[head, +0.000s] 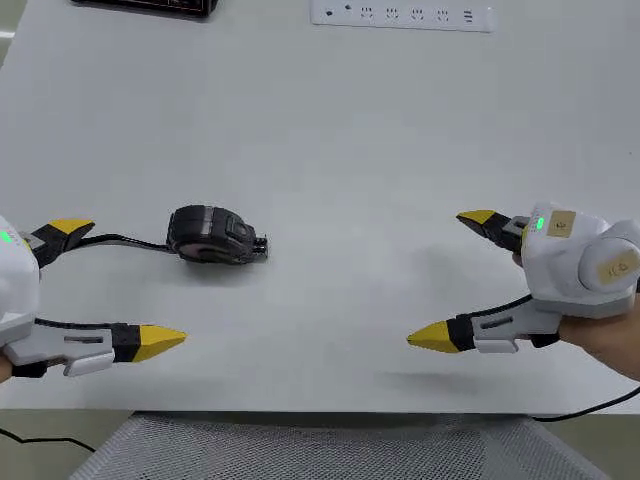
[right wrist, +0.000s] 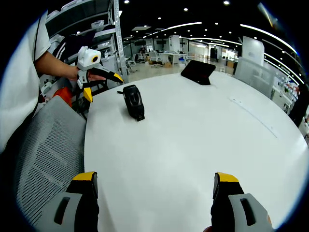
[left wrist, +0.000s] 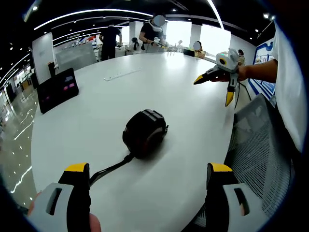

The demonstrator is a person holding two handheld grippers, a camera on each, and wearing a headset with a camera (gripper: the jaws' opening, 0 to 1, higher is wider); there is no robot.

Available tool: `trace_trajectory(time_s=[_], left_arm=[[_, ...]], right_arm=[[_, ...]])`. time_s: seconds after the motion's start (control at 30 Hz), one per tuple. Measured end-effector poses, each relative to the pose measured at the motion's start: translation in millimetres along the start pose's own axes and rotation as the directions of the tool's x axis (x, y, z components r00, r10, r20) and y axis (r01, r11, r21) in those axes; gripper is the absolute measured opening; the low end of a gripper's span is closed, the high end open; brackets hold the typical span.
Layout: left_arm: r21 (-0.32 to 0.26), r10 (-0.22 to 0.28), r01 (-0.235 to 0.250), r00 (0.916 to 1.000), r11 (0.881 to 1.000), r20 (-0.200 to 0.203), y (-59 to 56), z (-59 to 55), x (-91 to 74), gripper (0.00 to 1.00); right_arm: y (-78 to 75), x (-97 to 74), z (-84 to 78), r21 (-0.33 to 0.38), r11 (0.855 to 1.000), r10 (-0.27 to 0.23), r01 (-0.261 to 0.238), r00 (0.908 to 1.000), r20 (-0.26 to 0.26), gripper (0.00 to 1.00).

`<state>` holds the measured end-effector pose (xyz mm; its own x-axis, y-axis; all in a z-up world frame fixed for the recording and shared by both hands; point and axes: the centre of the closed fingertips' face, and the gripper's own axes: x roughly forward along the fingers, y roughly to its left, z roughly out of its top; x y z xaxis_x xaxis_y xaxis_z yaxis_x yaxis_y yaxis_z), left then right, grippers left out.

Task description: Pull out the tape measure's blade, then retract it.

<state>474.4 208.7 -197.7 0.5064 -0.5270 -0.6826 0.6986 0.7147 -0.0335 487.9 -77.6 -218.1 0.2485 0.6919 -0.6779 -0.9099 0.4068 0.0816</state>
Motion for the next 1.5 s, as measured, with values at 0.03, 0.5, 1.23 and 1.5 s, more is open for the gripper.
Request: trace_trajectory(time_s=[0.03,0.5,1.23,1.5], left_arm=[[0.004,-0.002,0.002,1.0000,1.000,-0.002,0.4,-0.6,-0.8,0.99],[0.030,-0.020,0.021,0.9991,0.999,-0.039,2.5,-13.7,-10.7,0.99],[0.029,-0.057,0.058,0.9969,0.998,-0.055,-6.6,-20.1,-12.8,0.99],[0.029,-0.063,0.065,0.9959,0.997,-0.065,-5.8,-22.3,-10.8,0.99]], right_arm=[[-0.8,-1.4,-1.0,0.003,1.000,-0.005,0.005,1.0000,0.000,0.99],[-5.8,-16.8,-11.3,0.018,0.999,-0.027,0.027,0.9996,-0.010,0.99],[-4.4,-24.2,-16.8,0.036,0.999,-0.032,0.032,0.9994,-0.013,0.99],[-3.9,-24.8,-17.8,0.040,0.999,-0.031,0.031,0.9994,-0.014,0.99]])
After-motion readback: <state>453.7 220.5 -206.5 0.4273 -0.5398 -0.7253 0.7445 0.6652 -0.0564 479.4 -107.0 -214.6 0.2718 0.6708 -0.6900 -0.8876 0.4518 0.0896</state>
